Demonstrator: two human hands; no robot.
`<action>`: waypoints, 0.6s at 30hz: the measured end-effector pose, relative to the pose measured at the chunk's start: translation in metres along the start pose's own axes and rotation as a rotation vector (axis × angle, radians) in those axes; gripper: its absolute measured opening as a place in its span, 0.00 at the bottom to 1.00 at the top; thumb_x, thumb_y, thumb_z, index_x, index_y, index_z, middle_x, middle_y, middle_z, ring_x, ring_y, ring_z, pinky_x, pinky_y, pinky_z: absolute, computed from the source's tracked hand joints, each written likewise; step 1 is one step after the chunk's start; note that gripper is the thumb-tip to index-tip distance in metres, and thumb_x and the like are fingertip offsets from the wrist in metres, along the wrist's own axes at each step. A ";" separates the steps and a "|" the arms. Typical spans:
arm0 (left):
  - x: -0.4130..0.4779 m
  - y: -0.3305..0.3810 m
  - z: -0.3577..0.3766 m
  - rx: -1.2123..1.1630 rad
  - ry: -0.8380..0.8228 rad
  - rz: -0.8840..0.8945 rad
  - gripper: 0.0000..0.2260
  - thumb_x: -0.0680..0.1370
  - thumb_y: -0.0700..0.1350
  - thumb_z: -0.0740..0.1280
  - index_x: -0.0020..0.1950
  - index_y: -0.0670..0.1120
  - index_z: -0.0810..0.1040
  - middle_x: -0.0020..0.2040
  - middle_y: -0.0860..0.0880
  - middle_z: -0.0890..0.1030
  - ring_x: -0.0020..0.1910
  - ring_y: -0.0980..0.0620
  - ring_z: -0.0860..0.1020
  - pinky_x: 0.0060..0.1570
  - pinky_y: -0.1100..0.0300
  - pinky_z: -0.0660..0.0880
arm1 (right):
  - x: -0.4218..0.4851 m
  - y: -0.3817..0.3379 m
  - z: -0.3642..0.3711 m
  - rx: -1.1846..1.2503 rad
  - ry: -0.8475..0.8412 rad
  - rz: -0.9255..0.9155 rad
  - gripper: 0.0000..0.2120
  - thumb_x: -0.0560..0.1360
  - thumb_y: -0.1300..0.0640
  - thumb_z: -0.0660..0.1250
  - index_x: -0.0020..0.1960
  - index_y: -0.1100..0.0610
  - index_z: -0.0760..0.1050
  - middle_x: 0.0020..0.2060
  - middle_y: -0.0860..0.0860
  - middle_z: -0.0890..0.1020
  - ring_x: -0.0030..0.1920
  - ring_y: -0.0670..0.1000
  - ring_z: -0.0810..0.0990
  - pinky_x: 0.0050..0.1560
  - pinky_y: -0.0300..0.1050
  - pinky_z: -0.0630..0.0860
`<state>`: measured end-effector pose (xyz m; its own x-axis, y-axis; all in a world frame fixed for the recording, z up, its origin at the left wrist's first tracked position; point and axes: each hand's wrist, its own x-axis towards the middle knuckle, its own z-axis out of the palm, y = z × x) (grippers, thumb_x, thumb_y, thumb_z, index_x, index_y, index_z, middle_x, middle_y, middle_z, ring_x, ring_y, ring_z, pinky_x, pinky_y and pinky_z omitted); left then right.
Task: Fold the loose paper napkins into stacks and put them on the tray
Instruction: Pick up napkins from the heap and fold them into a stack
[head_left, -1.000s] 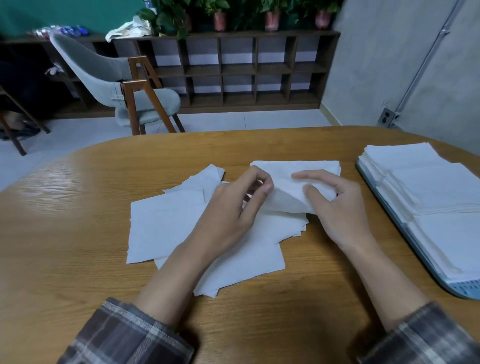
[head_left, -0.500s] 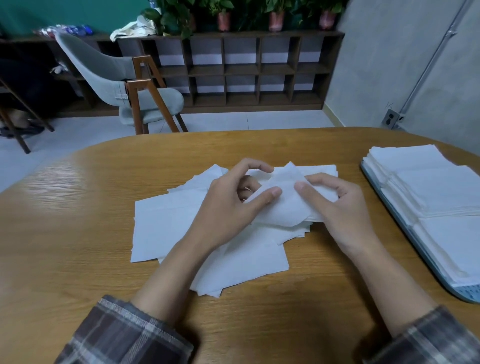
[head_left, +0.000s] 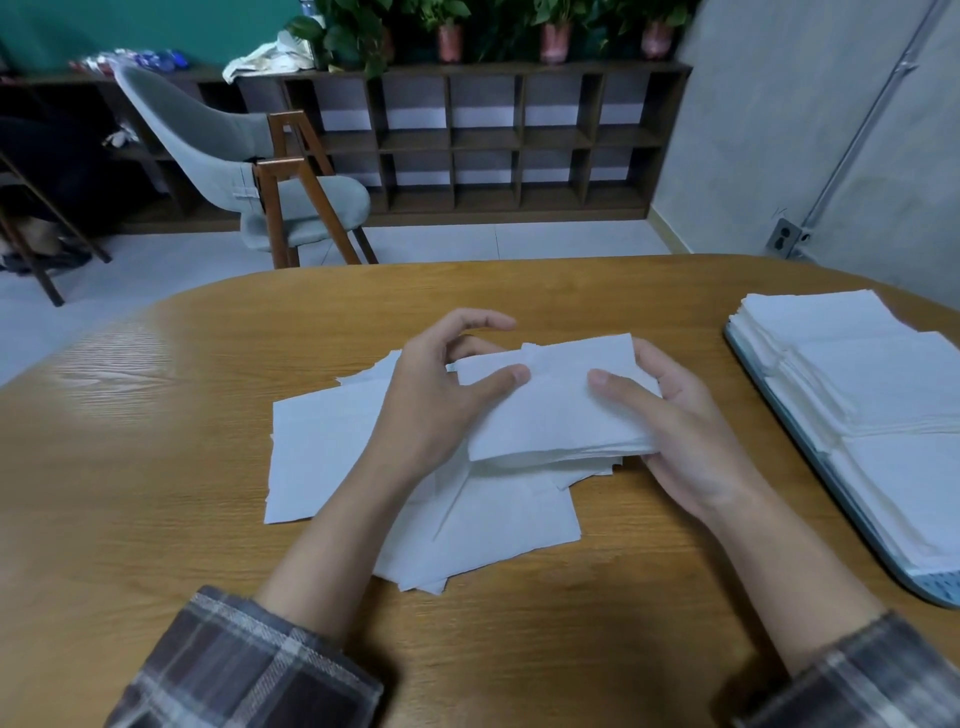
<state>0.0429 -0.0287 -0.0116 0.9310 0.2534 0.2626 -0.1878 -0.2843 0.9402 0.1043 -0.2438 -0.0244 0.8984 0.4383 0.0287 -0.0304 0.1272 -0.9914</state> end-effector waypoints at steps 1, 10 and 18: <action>-0.001 -0.001 0.002 0.000 -0.011 0.001 0.15 0.76 0.43 0.79 0.60 0.51 0.82 0.45 0.51 0.88 0.49 0.56 0.83 0.45 0.64 0.71 | 0.000 0.000 0.001 -0.012 -0.009 -0.007 0.16 0.78 0.56 0.72 0.65 0.51 0.81 0.59 0.53 0.86 0.58 0.54 0.86 0.57 0.52 0.80; -0.002 -0.006 0.008 0.024 0.003 -0.003 0.14 0.76 0.45 0.80 0.59 0.53 0.82 0.45 0.51 0.87 0.49 0.57 0.82 0.44 0.63 0.70 | 0.001 0.003 0.001 -0.074 -0.031 -0.069 0.24 0.79 0.59 0.73 0.69 0.37 0.77 0.60 0.47 0.84 0.61 0.54 0.84 0.56 0.50 0.80; -0.007 0.000 0.013 0.030 -0.005 -0.137 0.25 0.77 0.65 0.72 0.72 0.64 0.71 0.63 0.64 0.75 0.59 0.70 0.75 0.55 0.71 0.75 | 0.002 -0.004 -0.003 0.183 0.043 -0.072 0.29 0.78 0.62 0.71 0.72 0.37 0.74 0.60 0.52 0.85 0.59 0.56 0.85 0.54 0.52 0.84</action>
<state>0.0404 -0.0425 -0.0160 0.9489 0.2873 0.1308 -0.0492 -0.2746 0.9603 0.1072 -0.2464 -0.0205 0.9188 0.3844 0.0895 -0.0409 0.3183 -0.9471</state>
